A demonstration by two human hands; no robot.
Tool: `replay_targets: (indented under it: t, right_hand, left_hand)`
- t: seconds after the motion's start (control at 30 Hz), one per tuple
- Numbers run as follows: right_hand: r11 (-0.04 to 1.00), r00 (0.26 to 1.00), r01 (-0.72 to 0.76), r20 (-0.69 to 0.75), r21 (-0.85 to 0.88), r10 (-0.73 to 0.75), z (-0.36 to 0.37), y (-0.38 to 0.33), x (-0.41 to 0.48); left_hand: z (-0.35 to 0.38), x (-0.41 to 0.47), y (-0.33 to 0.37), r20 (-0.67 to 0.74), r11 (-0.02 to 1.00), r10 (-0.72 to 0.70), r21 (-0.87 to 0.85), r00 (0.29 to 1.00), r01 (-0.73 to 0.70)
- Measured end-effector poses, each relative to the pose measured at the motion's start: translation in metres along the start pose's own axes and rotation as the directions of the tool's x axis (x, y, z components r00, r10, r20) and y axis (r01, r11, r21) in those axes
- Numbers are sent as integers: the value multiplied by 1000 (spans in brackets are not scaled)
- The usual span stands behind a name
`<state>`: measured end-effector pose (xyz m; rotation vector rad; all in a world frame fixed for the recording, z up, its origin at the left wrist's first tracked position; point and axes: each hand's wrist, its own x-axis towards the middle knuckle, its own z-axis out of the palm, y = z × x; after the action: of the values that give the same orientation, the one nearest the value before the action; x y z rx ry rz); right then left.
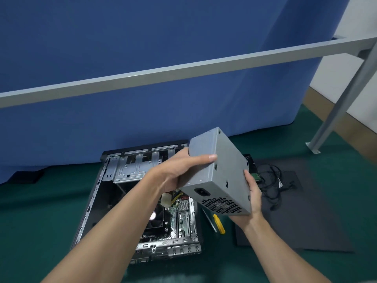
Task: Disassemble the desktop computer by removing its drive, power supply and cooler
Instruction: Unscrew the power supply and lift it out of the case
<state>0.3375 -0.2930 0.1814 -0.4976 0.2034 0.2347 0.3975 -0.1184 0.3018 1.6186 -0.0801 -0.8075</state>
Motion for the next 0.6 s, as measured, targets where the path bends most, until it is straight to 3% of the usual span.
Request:
replay_targets:
  t: [0.13,0.23,0.3,0.4,0.53,0.6]
  right_hand:
    - [991,991,-87,-113,-99,76,-27,-7,-11]
    - [990,978,-35,-210,-134,6,-42,-8,-18]
    - [983,955,0,-292,-185,-55,-52,-12,-23]
    - [951,899,-66,-432,-302,-75,-60,-21,-26]
    - [976,899,-88,-437,-197,-7,-55,-46,-24]
    - [993,913,-51,-408,-103,5,-55,-71,-27]
  left_hand:
    - [27,16,-6,-42,980,93,183,995,-84]
    - [47,29,-18,-69,945,145,307,987,-118]
    - [59,38,-31,-115,928,137,363,984,-87]
    - [82,47,-46,-189,896,122,444,974,-26]
    - [118,56,-57,-168,685,250,726,953,-52]
    - [130,65,-59,-24,461,352,875,936,-151]
